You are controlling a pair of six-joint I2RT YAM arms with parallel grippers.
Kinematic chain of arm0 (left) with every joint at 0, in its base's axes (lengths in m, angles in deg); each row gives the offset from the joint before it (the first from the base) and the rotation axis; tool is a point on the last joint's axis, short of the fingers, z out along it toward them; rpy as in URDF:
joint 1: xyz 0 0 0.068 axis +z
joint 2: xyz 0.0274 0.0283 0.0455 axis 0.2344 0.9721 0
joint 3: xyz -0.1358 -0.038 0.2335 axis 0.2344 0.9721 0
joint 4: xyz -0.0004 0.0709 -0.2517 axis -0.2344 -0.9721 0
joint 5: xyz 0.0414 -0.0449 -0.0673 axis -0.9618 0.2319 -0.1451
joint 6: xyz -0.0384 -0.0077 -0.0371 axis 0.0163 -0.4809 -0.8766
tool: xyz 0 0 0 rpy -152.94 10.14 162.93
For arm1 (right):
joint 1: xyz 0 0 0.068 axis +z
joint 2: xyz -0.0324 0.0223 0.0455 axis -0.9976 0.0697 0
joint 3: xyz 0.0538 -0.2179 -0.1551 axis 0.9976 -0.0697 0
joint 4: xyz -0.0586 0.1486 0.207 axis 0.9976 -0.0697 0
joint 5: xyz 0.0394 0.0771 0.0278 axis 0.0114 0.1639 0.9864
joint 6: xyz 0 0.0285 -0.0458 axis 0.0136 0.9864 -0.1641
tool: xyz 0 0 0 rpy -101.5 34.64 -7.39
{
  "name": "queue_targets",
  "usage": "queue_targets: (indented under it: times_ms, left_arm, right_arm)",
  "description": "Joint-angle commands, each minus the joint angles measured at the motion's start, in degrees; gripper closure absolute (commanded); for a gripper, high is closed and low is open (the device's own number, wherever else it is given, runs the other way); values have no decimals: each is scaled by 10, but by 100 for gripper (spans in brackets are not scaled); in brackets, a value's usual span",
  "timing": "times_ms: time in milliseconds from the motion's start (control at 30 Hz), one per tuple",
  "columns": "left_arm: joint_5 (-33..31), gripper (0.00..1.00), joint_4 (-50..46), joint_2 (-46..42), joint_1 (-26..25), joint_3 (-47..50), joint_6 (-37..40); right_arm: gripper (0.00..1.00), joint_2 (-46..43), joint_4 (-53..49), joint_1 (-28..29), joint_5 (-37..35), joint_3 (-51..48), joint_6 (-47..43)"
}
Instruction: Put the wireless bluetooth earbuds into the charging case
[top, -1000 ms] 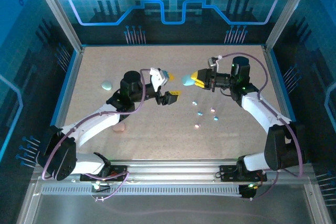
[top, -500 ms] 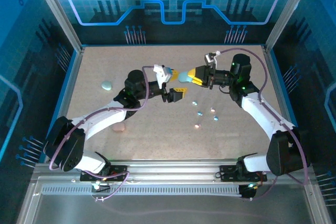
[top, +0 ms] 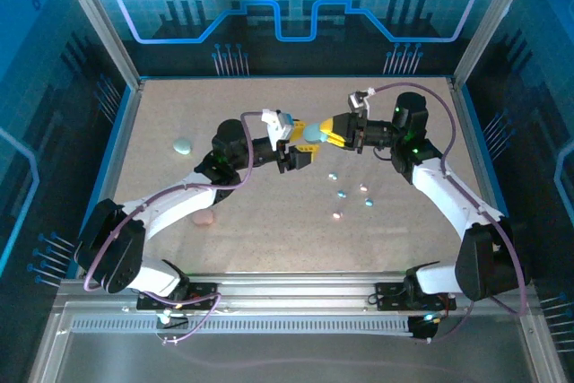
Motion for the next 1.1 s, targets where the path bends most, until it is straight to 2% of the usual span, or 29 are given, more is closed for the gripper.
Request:
queue_targets:
  times_ms: [0,267,367,500,567,700,867,1067]
  left_arm:
    - [8,44,16,-14,-4,-18,12]
    - [5,64,-12,-21,-4,-23,29]
    - [3,71,-57,-29,-4,-30,60]
    - [-3,74,-156,-44,-4,-48,113]
    - [-7,74,-199,-50,-4,-59,135]
    - [-5,74,-260,-53,-5,-80,165]
    - [-3,73,-259,-52,-5,-84,165]
    - [5,73,-261,-48,-8,-91,163]
  right_arm:
    - [79,-6,-3,9,12,18,-8]
    - [76,-5,-51,11,11,22,-40]
    - [68,-9,-163,11,5,46,-120]
    - [57,-11,-389,5,-19,118,-290]
    - [51,-8,-437,5,-19,136,-329]
    - [51,-4,-448,4,-6,143,-341]
    - [52,6,-442,14,0,143,-339]
    - [57,11,-378,25,15,126,-296]
